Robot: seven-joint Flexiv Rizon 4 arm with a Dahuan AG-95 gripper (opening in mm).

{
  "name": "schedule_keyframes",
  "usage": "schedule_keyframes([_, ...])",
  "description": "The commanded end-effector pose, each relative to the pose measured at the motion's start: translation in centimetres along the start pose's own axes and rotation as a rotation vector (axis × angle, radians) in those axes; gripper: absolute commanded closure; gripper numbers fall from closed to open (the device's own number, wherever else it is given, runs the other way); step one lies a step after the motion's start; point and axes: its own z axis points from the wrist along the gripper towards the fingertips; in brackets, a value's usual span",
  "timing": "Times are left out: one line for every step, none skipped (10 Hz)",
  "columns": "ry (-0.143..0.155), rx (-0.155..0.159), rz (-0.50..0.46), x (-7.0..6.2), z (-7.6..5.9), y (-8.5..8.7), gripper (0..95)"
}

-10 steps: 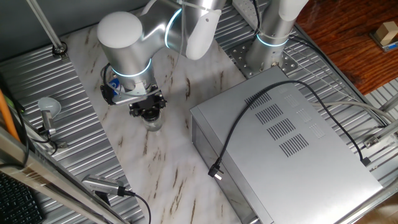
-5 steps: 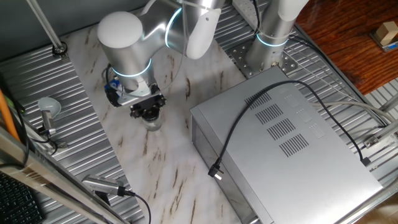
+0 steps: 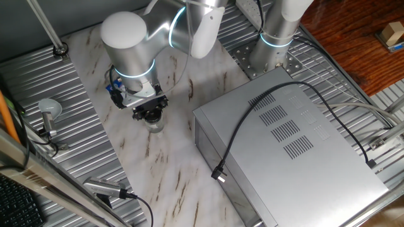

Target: Unscrew the lid from the jar

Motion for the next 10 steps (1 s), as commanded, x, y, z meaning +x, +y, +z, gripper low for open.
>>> schedule_keyframes([-0.003, -0.001, 0.007, -0.04, -0.04, -0.17, 19.0])
schedule_keyframes([-0.005, -0.005, 0.026, -0.04, -0.04, -0.17, 19.0])
schedule_keyframes([-0.010, -0.012, 0.058, -0.04, -0.04, -0.17, 19.0])
schedule_keyframes([-0.012, -0.013, 0.075, -0.04, -0.04, -0.17, 19.0])
schedule_keyframes([-0.027, -0.027, 0.145, -0.04, -0.04, -0.17, 19.0])
schedule_keyframes([-0.031, -0.032, 0.179, -0.04, -0.04, -0.17, 19.0])
schedule_keyframes([-0.034, -0.049, 0.285, -0.04, -0.04, -0.17, 19.0])
schedule_keyframes([-0.039, -0.056, 0.358, -0.04, -0.04, -0.17, 19.0])
schedule_keyframes([-0.036, -0.062, 0.441, -0.04, -0.04, -0.17, 19.0])
schedule_keyframes([-0.029, -0.066, 0.509, -0.04, -0.04, -0.17, 19.0])
